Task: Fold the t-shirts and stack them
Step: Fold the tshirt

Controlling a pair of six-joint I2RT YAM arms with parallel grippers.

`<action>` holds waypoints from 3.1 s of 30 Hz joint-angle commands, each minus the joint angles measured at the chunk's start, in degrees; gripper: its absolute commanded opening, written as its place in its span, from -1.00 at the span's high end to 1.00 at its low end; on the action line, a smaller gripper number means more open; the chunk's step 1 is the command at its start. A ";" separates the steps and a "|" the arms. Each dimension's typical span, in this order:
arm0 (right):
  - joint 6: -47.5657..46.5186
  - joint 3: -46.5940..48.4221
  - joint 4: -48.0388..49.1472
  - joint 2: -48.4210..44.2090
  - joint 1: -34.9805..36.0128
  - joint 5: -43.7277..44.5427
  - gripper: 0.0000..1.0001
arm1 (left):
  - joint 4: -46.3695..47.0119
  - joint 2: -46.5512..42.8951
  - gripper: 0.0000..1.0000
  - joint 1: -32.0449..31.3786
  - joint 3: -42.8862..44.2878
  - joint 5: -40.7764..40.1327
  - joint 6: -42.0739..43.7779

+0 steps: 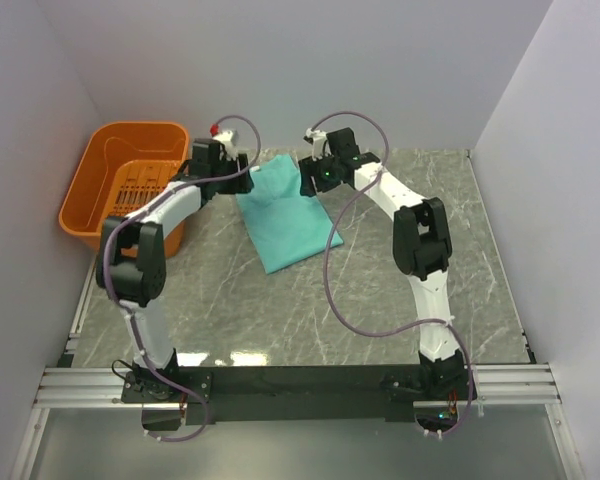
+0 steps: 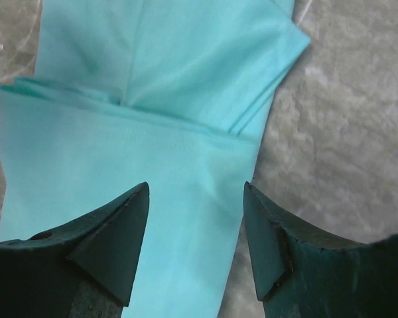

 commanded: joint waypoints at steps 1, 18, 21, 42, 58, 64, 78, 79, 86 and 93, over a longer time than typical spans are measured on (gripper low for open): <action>-1.79 -4.28 2.57 -9.38 -0.84 -0.42 -0.32 | 6.79 -11.29 -0.31 -1.74 0.34 -6.30 -0.35; -50.57 -37.85 -15.88 -30.21 -7.52 -25.40 -0.33 | 0.45 -40.57 -0.33 -27.65 -35.42 -16.49 -6.25; -71.08 -45.14 -15.83 -37.77 -7.43 -23.21 -0.41 | 5.28 -43.39 -0.35 -31.18 -39.29 -20.80 3.50; -89.18 -44.65 -20.64 -38.31 -11.91 -28.03 -0.42 | 13.03 -21.08 -0.23 -27.24 -36.94 -4.47 45.88; -94.36 -43.94 -18.27 -33.13 -8.58 -23.72 -0.37 | 8.62 -13.95 0.84 -27.15 -36.40 -9.46 42.64; -98.58 -43.77 -19.24 -31.46 -7.08 -26.27 -0.33 | 7.76 -18.43 0.99 -27.24 -38.33 -4.22 39.21; -95.68 -50.70 -14.50 -32.68 -1.28 -17.93 -0.30 | 7.13 -30.03 0.99 -33.12 -45.11 -2.08 32.53; -95.68 -51.84 -14.06 -32.95 -1.02 -17.31 -0.30 | 7.13 -29.95 0.99 -33.12 -45.02 -2.09 32.53; -91.03 -54.76 -8.54 -32.43 1.53 -12.92 -0.28 | 7.22 -30.03 0.99 -33.21 -45.19 -2.35 32.70; -85.05 -53.26 -5.18 -30.31 2.94 -9.40 -0.19 | 7.13 -30.74 0.99 -33.12 -45.72 -2.17 32.79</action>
